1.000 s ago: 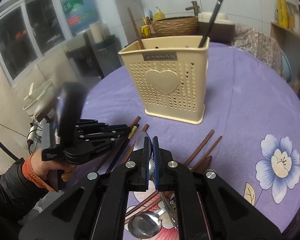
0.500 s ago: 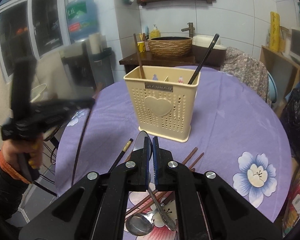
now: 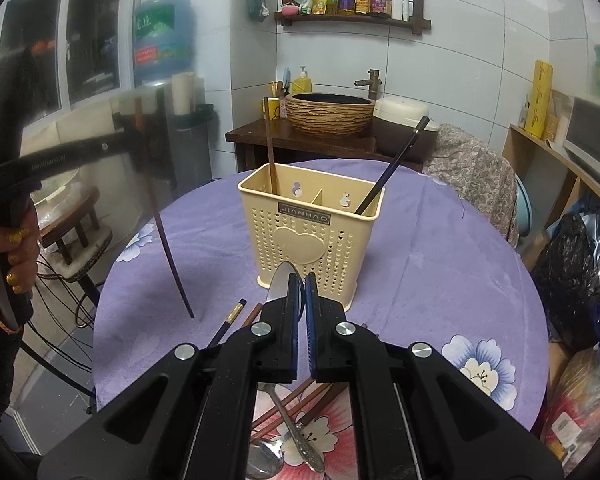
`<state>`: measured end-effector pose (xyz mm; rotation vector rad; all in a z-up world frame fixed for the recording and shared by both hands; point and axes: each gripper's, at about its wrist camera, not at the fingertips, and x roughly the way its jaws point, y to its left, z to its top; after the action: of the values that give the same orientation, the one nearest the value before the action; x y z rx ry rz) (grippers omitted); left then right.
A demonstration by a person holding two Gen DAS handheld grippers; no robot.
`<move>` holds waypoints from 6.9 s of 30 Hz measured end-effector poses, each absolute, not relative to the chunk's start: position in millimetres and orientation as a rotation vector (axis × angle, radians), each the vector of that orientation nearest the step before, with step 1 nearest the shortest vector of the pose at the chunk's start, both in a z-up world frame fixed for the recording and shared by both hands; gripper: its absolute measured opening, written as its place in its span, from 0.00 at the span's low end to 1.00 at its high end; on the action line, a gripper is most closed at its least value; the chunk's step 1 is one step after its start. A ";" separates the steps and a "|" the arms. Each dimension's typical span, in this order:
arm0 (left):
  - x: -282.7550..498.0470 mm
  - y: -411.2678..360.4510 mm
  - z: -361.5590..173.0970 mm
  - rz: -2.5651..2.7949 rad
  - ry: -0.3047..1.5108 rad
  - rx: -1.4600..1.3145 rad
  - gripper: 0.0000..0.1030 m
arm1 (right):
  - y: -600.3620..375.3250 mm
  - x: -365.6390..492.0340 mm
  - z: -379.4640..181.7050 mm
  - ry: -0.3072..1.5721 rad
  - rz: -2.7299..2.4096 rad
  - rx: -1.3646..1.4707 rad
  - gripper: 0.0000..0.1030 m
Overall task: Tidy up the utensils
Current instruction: 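Lift the chopstick and spoon and carry both above the utensil holder, then lower the chopstick and spoon into the holder and open both tools, then move the left tool to a gold-banded black chopstick while the right tool reaches a spoon, then lift the black chopstick and silver spoon and carry both above the holder, then lower the black chopstick and silver spoon into the holder and open both tools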
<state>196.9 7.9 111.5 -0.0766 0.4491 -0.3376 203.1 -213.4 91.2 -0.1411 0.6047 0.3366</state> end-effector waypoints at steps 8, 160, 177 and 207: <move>205.7 6.8 167.2 -0.359 0.361 -0.081 0.07 | -223.9 224.2 144.0 0.510 0.261 -0.141 0.04; 264.4 -77.7 -57.2 -0.323 0.958 0.194 0.09 | -242.8 181.7 33.0 0.728 0.405 0.020 0.37; 180.1 -9.4 93.3 -0.383 0.528 -0.020 0.08 | -270.9 169.5 51.6 0.666 0.363 0.136 0.36; 238.4 -51.5 234.8 -0.391 0.202 -0.099 0.08 | -214.0 276.6 186.6 0.371 0.331 0.017 0.36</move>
<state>238.4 -51.5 234.8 -0.0993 0.2016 -0.3911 276.6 -214.0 186.6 0.0171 0.3706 0.3315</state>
